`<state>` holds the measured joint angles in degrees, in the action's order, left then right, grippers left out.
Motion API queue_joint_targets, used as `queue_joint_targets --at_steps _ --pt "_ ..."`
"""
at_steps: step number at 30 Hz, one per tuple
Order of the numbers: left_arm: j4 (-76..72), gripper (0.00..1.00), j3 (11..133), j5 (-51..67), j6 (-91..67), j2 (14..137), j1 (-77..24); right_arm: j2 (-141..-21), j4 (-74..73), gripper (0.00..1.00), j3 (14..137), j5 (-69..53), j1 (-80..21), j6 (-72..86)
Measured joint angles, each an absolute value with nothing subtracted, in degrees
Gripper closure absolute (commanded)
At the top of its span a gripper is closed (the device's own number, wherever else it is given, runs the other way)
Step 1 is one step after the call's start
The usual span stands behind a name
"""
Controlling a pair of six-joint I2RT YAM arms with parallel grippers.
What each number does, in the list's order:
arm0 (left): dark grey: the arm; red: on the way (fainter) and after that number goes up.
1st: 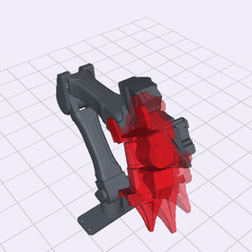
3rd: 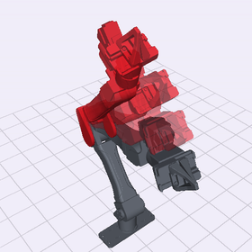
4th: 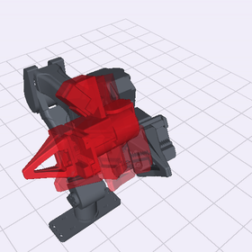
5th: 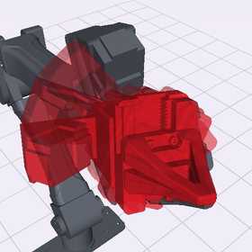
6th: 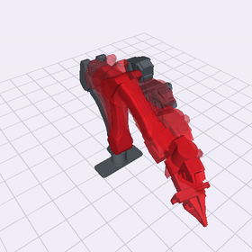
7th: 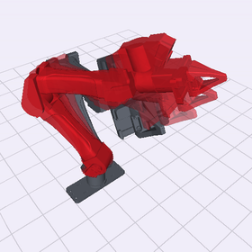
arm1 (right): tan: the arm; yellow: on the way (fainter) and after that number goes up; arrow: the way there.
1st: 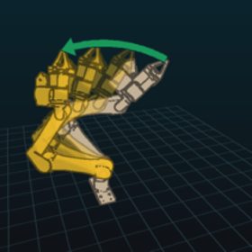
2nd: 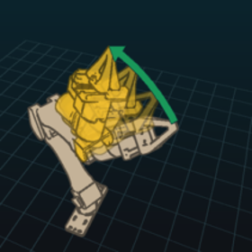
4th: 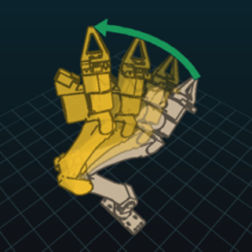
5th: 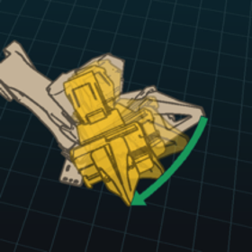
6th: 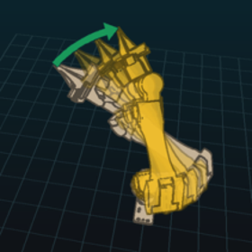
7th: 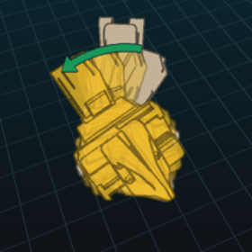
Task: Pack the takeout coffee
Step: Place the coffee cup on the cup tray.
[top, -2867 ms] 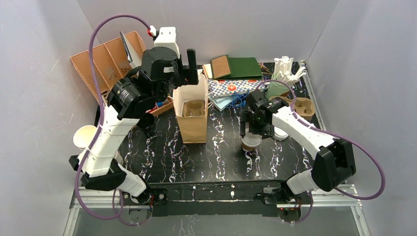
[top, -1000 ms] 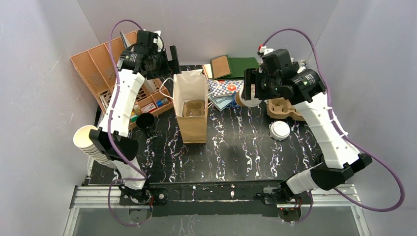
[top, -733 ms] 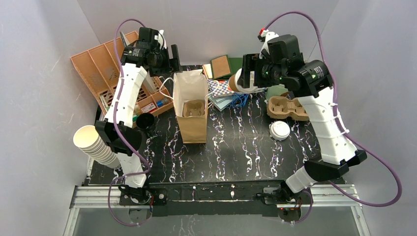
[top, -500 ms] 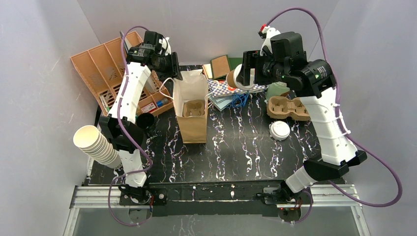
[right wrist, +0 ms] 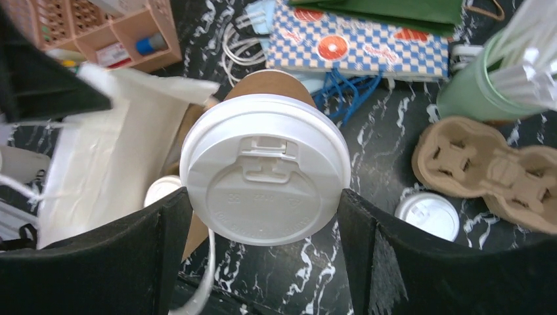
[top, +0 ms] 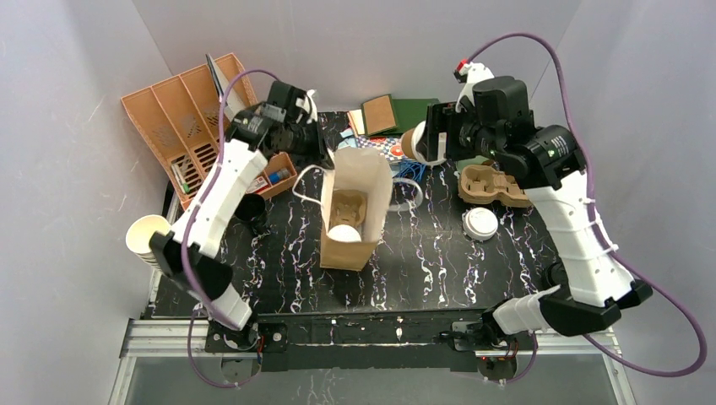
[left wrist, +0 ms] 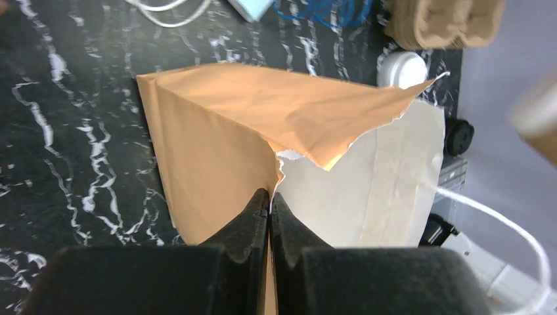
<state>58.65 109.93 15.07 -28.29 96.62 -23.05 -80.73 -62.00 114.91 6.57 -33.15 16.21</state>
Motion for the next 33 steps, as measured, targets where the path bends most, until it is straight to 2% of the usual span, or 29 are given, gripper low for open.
queue_joint_targets --at_steps 4,9,14,20,29,33 --pt "51.4 1.00 99.9 12.1 -29.8 85.6 -29.8 -75.4 -59.8 0.42 105.9 10.1 -33.1 16.4" --pt "39.0 1.00 86.9 9.8 -29.8 71.2 -33.2 -68.7 -57.9 0.43 94.9 13.3 -33.1 16.8" --pt "32.3 1.00 79.4 9.6 -31.1 64.4 -34.0 -66.2 -57.3 0.43 92.2 14.8 -33.1 16.8" --pt "30.5 1.00 81.3 12.7 -31.8 70.5 -34.0 -66.1 -56.4 0.44 92.2 15.1 -33.1 16.7" --pt "40.6 1.00 105.3 28.4 -27.2 95.0 -34.7 -66.3 -57.2 0.47 93.6 17.6 -33.1 16.0" --pt "50.2 0.50 119.7 31.4 -22.6 107.1 -35.3 -67.0 -59.0 0.49 97.4 21.5 -33.2 15.2"
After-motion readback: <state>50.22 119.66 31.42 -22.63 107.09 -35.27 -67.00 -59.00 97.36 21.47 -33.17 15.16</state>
